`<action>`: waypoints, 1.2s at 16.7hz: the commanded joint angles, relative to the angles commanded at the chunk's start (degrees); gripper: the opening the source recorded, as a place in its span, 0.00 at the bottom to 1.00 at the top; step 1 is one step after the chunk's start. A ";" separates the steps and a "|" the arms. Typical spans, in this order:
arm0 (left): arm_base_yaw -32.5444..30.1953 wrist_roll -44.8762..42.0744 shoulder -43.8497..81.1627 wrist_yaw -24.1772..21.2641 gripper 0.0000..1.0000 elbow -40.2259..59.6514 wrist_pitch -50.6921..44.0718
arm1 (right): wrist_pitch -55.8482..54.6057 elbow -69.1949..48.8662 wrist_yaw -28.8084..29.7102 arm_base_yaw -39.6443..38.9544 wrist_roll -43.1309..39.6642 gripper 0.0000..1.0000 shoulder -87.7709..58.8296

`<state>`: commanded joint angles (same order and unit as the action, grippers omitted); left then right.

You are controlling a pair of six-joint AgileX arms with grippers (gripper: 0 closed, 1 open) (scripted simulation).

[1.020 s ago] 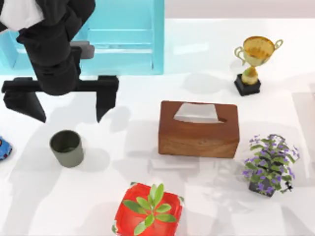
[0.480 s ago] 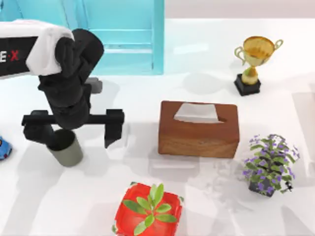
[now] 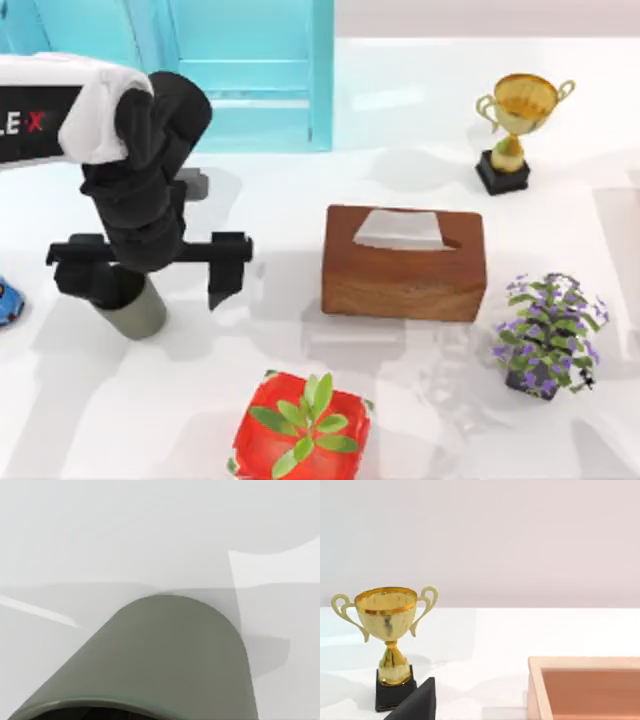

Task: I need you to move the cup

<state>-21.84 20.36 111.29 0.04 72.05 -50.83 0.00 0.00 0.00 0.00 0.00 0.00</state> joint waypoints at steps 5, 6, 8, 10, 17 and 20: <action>0.00 0.00 0.00 0.00 0.40 0.00 0.00 | 0.00 0.00 0.00 0.00 0.00 1.00 0.00; 0.00 0.00 0.00 0.00 0.32 0.00 0.00 | 0.00 0.00 0.00 0.00 0.00 1.00 0.00; 0.00 0.00 0.00 0.00 0.17 0.00 0.00 | 0.00 0.00 0.00 0.00 0.00 1.00 0.00; 0.00 0.00 0.00 0.00 0.02 0.00 0.00 | 0.00 0.00 0.00 0.00 0.00 1.00 0.00; 0.00 0.00 0.00 0.00 0.00 0.00 0.00 | 0.00 0.00 0.00 0.00 0.00 1.00 0.00; 0.11 -0.13 -0.06 -0.02 0.00 0.10 -0.03 | 0.00 0.00 0.00 0.00 0.00 1.00 0.00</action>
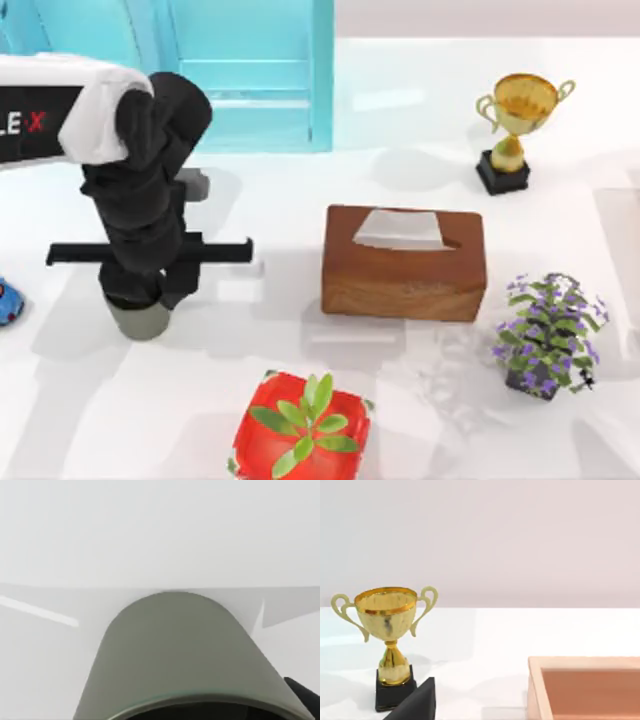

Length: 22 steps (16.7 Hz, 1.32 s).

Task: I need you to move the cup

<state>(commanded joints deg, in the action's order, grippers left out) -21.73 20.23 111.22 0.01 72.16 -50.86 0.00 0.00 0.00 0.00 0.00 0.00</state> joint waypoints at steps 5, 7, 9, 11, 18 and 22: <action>8.28 -8.77 -0.26 -0.51 0.00 4.80 -2.14 | 0.00 0.00 0.00 0.00 0.00 1.00 0.00; 14.34 -14.84 -0.52 -0.33 0.00 7.72 -4.61 | 0.00 0.00 0.00 0.00 0.00 1.00 0.00; 21.08 -21.44 -0.72 0.15 0.00 10.42 -7.94 | 0.00 0.00 0.00 0.00 0.00 1.00 0.00; 27.94 -28.01 -0.36 0.66 0.00 12.54 -11.60 | 0.00 0.00 0.00 0.00 0.00 1.00 0.00; 46.43 -45.99 1.55 -1.34 0.00 16.76 -18.27 | 0.00 0.00 0.00 0.00 0.00 1.00 0.00; 49.14 -49.15 0.85 -2.64 0.00 17.92 -18.08 | 0.00 0.00 0.00 0.00 0.00 1.00 0.00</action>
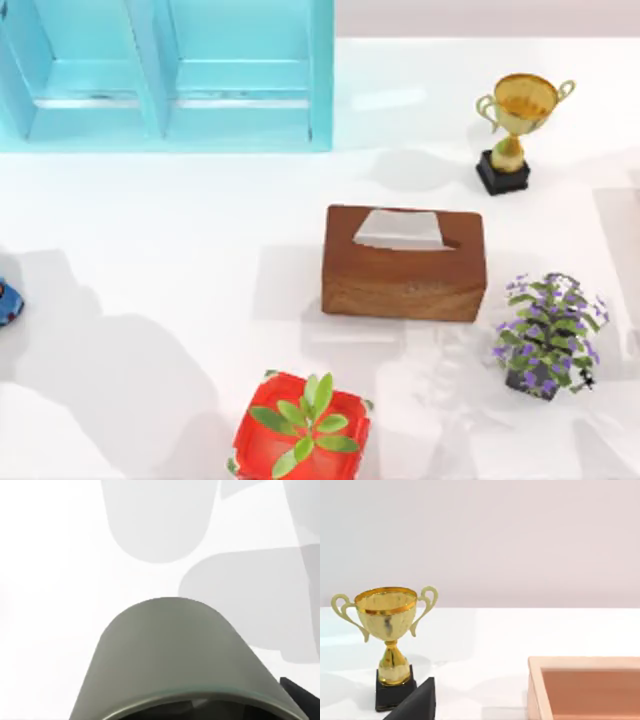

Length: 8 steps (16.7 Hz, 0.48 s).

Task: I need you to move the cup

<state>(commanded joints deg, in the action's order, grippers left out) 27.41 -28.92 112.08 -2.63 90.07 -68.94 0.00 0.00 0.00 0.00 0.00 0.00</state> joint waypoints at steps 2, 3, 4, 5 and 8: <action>0.00 0.00 0.00 0.00 0.00 0.00 0.00 | 0.00 0.00 0.00 0.00 0.00 1.00 0.00; -0.22 -0.03 0.16 0.22 0.00 -0.18 0.04 | 0.00 0.00 0.00 0.00 0.00 1.00 0.00; -0.23 -0.10 0.24 0.22 0.00 -0.37 0.24 | 0.00 0.00 0.00 0.00 0.00 1.00 0.00; -0.20 -0.25 0.57 0.21 0.00 -1.02 1.02 | 0.00 0.00 0.00 0.00 0.00 1.00 0.00; 0.42 -0.43 2.14 0.07 0.00 -4.43 6.57 | 0.00 0.00 0.00 0.00 0.00 1.00 0.00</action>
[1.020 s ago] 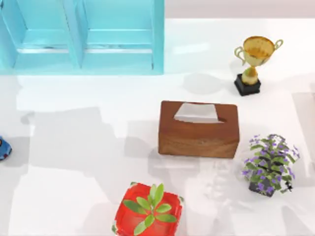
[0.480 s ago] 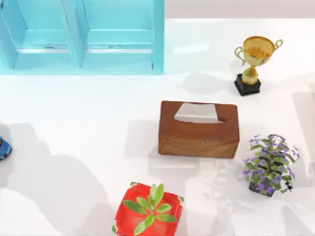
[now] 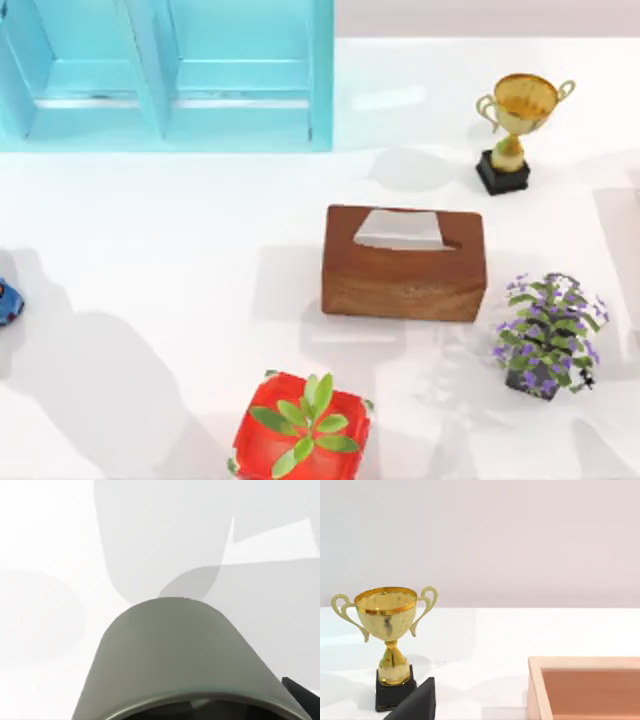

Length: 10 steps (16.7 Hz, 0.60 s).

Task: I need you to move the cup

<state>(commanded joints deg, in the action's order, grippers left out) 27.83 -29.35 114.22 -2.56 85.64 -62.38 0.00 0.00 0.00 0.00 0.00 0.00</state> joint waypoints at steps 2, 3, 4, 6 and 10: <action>0.32 -0.39 1.36 -0.06 0.00 -2.62 4.39 | 0.00 0.00 0.00 0.00 0.00 1.00 0.00; 0.44 -0.53 1.88 -0.08 0.00 -3.64 5.73 | 0.00 0.00 0.00 0.00 0.00 1.00 0.00; 0.52 -0.59 2.20 -0.09 0.00 -4.25 6.45 | 0.00 0.00 0.00 0.00 0.00 1.00 0.00; 0.54 -0.60 2.27 -0.08 0.00 -4.37 6.60 | 0.00 0.00 0.00 0.00 0.00 1.00 0.00; 0.54 -0.60 2.27 -0.08 0.15 -4.37 6.60 | 0.00 0.00 0.00 0.00 0.00 1.00 0.00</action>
<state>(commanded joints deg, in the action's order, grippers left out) 28.37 -29.95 116.49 -2.64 81.28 -55.78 0.00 0.00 0.00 0.00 0.00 0.00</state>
